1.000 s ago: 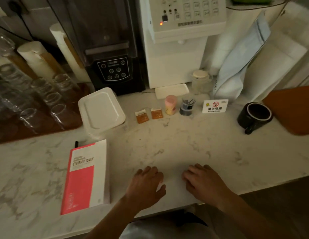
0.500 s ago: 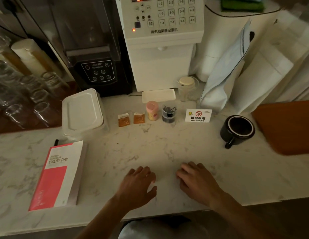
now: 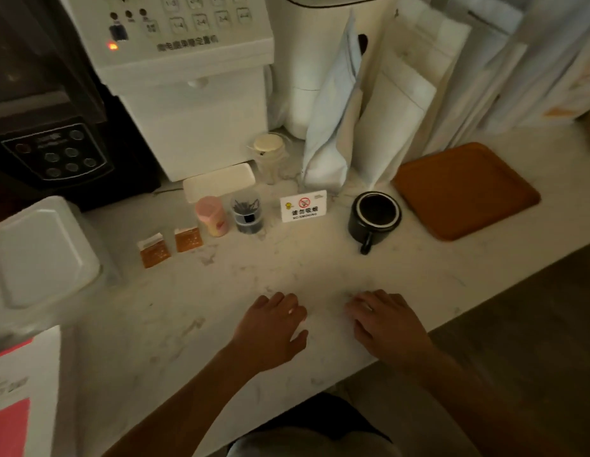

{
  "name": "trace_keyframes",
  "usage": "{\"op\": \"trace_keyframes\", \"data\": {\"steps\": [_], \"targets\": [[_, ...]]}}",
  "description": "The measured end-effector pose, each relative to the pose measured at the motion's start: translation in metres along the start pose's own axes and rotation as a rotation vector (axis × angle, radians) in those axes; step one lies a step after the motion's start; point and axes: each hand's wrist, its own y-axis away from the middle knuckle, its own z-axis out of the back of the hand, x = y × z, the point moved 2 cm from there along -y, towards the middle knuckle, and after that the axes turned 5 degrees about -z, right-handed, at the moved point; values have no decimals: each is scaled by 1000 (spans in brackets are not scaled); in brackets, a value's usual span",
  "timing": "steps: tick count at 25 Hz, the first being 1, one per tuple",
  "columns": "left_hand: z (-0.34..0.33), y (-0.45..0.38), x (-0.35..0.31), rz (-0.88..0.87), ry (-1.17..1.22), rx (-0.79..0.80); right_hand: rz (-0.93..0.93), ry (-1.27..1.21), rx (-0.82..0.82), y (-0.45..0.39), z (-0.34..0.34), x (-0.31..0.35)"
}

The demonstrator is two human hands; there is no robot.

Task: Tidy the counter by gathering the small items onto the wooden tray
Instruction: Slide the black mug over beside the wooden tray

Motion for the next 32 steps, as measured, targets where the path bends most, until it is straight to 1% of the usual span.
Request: {"op": "trace_keyframes", "data": {"steps": [3, 6, 10, 12, 13, 15, 16, 18, 21, 26, 29, 32], "targets": [[4, -30, -5, -57, -21, -15, -78, 14, 33, 10, 0, -27], [8, -62, -13, -94, -55, -55, -102, 10, 20, 13, -2, -60], [9, -106, -28, -100, -112, -199, -79, 28, 7, 14, 4, -106], [6, -127, -35, -152, -226, -278, -54, 48, -27, 12, 6, -126], [4, -137, -38, -194, -314, -290, -45, 57, -25, 9, 5, -136], [0, -152, -40, -260, -504, -266, -11, 65, -19, 3, 3, -152], [0, -159, -41, -262, -579, -237, 11, 62, -18, -1, 1, -160], [3, -169, -40, -231, -652, -149, 50, 47, -12, -7, -6, -173], [3, -176, -43, -159, -680, -18, 80, 30, -4, -14, -15, -182], [-1, -189, -56, -41, -719, 120, 101, 72, 5, -20, -22, -187], [2, -196, -60, 17, -724, 117, 97, 70, -3, -21, -23, -188], [5, -199, -60, 20, -721, 90, 104, 69, -13, -22, -26, -188]]}}
